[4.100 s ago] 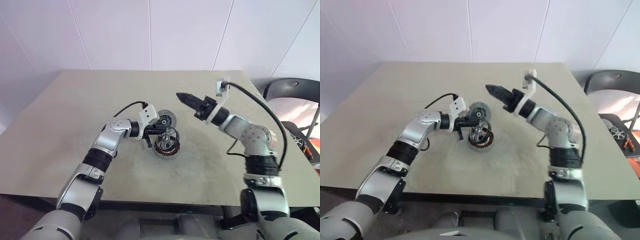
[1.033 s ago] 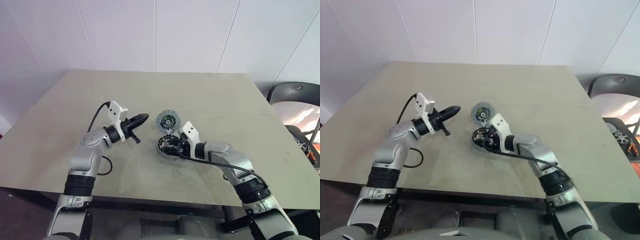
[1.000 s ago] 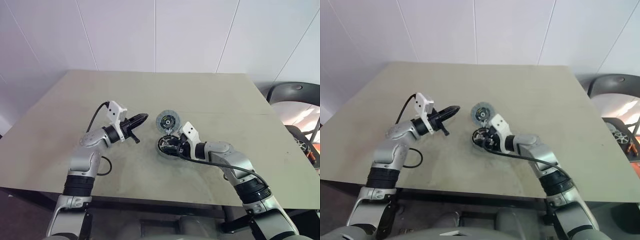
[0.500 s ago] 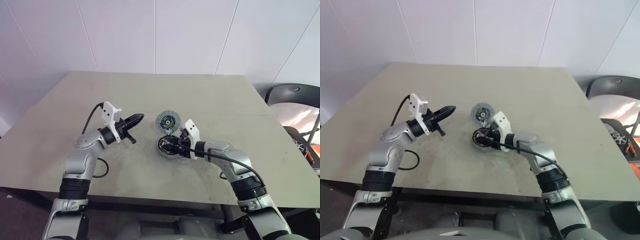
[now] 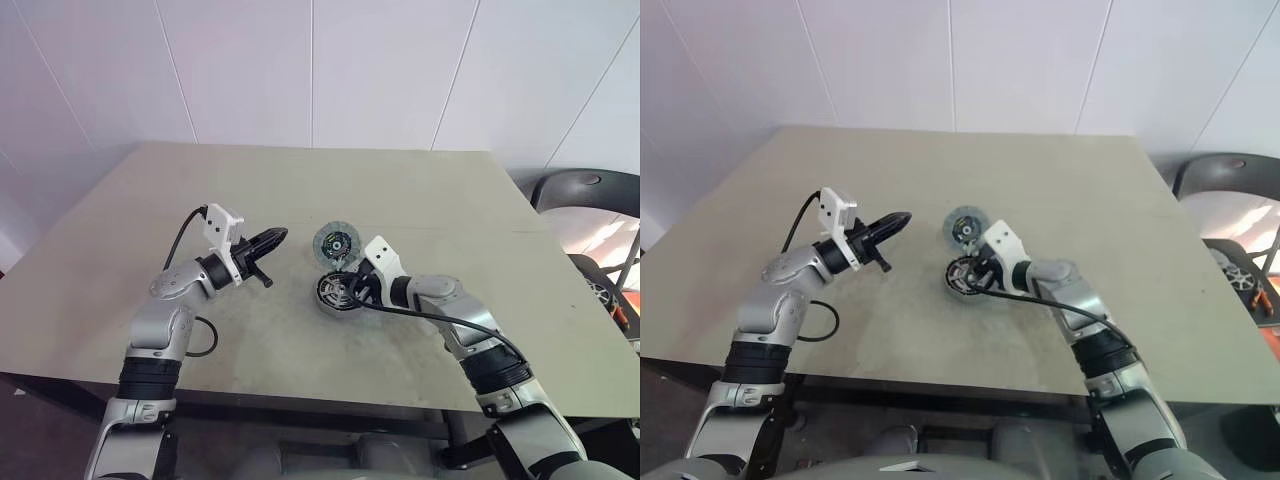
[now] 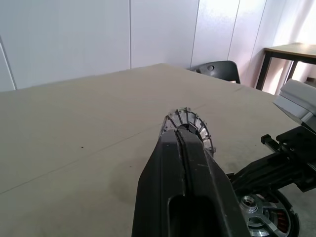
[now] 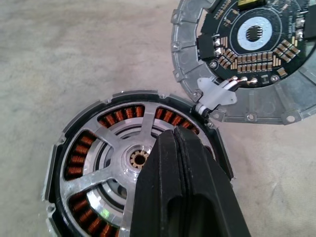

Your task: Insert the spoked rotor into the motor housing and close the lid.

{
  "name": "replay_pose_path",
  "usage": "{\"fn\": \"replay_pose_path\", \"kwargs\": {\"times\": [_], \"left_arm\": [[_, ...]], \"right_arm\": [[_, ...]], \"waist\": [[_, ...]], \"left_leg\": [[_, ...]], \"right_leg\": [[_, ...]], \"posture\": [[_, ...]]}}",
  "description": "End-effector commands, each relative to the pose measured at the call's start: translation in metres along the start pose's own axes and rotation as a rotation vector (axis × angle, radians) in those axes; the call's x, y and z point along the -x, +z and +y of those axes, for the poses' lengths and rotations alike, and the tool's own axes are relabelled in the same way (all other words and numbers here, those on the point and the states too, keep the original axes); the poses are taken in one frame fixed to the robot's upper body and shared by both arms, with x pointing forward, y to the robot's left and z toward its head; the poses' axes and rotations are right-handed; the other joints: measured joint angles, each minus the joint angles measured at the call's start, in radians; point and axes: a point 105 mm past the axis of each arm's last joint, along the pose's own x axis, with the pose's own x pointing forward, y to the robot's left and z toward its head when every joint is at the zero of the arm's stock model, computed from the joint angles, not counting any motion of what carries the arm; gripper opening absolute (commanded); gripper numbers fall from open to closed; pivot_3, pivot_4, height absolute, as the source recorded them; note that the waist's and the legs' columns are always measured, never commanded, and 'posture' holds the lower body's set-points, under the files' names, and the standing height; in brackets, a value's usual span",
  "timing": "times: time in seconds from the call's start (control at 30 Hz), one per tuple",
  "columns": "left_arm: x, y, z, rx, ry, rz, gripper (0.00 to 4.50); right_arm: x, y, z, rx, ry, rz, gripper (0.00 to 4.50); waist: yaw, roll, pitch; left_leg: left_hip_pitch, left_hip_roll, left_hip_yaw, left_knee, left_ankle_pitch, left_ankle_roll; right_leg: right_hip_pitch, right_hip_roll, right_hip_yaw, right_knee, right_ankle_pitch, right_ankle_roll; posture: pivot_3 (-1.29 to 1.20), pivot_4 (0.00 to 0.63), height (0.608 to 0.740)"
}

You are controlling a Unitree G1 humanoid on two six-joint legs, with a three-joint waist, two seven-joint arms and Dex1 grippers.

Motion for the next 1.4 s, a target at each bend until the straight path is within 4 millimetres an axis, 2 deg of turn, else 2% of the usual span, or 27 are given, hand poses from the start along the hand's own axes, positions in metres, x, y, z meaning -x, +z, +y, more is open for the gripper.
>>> {"fn": "replay_pose_path", "kwargs": {"times": [0.03, 0.23, 0.33, 0.43, 0.53, 0.63, 0.77, 0.93, 1.1, 1.23, 1.4], "left_arm": [[0.000, 0.014, -0.002, -0.038, -0.010, -0.035, 0.00], [0.000, 0.017, -0.006, -0.018, -0.031, -0.064, 0.00], [0.002, 0.018, -0.007, 0.000, -0.039, -0.075, 0.00], [0.004, 0.014, -0.007, -0.065, -0.032, -0.062, 0.00], [0.004, 0.008, 0.002, -0.120, 0.025, -0.054, 0.00], [0.006, 0.003, 0.003, -0.162, 0.039, -0.044, 0.00], [0.011, 0.004, -0.002, -0.154, 0.013, -0.074, 0.00], [0.014, 0.000, -0.001, -0.150, 0.015, -0.065, 0.00], [0.018, 0.000, 0.001, -0.145, 0.028, -0.069, 0.00], [0.020, -0.002, 0.001, -0.142, 0.034, -0.067, 0.00], [0.023, -0.003, 0.001, -0.136, 0.030, -0.066, 0.00]], "right_arm": [[-0.003, -0.038, 0.025, -0.033, 0.121, 0.148, 0.02], [0.000, 0.010, 0.013, -0.098, 0.086, -0.084, 0.02], [0.012, 0.046, 0.008, -0.139, 0.105, -0.244, 0.02], [0.025, 0.070, 0.003, -0.113, 0.105, -0.350, 0.02], [0.030, 0.073, -0.001, 0.018, 0.096, -0.329, 0.02], [0.037, 0.076, -0.002, 0.063, 0.135, -0.288, 0.02], [0.044, 0.071, 0.003, 0.245, 0.187, -0.164, 0.87], [0.054, 0.071, 0.001, 0.353, 0.226, -0.076, 2.65], [0.063, 0.057, -0.003, 0.458, 0.298, 0.088, 4.39], [0.067, 0.047, 0.000, 0.502, 0.361, 0.172, 4.39], [0.049, 0.047, 0.010, 0.545, 0.359, 0.146, 4.39]], "waist": [[0.000, 0.000, 0.000], [-0.004, -0.001, -0.001], [-0.005, -0.001, 0.000], [-0.002, 0.001, 0.001], [0.003, 0.002, 0.001], [0.002, 0.002, 0.001], [-0.001, 0.002, 0.002], [0.000, 0.002, 0.002], [0.001, 0.002, 0.002], [0.001, 0.001, 0.002], [-0.001, 0.001, 0.002]], "left_leg": [[0.000, 0.000, 0.000, 0.000, 0.000, 0.000], [0.000, 0.000, 0.000, -0.002, 0.000, 0.000], [-0.002, 0.000, 0.000, -0.002, 0.000, 0.000], [-0.003, 0.000, 0.000, -0.003, 0.000, 0.000], [-0.004, 0.000, 0.000, -0.002, 0.000, 0.000], [-0.004, 0.000, 0.000, -0.002, 0.000, 0.000], [-0.004, 0.000, 0.001, -0.003, 0.000, 0.000], [-0.004, 0.000, 0.001, -0.005, 0.000, 0.000], [-0.005, 0.000, 0.001, -0.005, 0.000, 0.000], [-0.004, 0.000, 0.001, -0.006, 0.000, 0.000], [-0.004, 0.000, 0.001, -0.006, 0.000, 0.000]], "right_leg": [[0.000, 0.000, 0.000, 0.000, 0.000, 0.000], [-0.002, 0.001, 0.000, 0.000, 0.000, 0.000], [-0.004, 0.001, 0.000, 0.001, 0.000, 0.000], [-0.005, 0.001, 0.000, 0.001, 0.000, 0.000], [-0.005, 0.001, 0.000, 0.000, 0.000, 0.000], [-0.005, 0.000, 0.000, -0.001, 0.000, 0.000], [-0.006, -0.001, 0.000, -0.001, 0.000, 0.000], [-0.008, 0.000, 0.000, -0.001, 0.000, 0.000], [-0.008, -0.001, 0.000, -0.002, 0.000, 0.000], [-0.008, -0.001, 0.000, -0.002, 0.000, 0.000], [-0.009, 0.000, 0.000, -0.001, 0.000, 0.000]], "posture": [[0.00, 0.000, 0.740], [0.00, 0.000, 0.740], [0.00, 0.000, 0.740], [0.00, 0.000, 0.740], [0.00, 0.000, 0.740], [0.00, 0.000, 0.740], [0.00, 0.000, 0.740], [0.00, 0.000, 0.740], [0.00, 0.000, 0.740], [0.00, 0.000, 0.740], [0.00, 0.000, 0.740]]}}
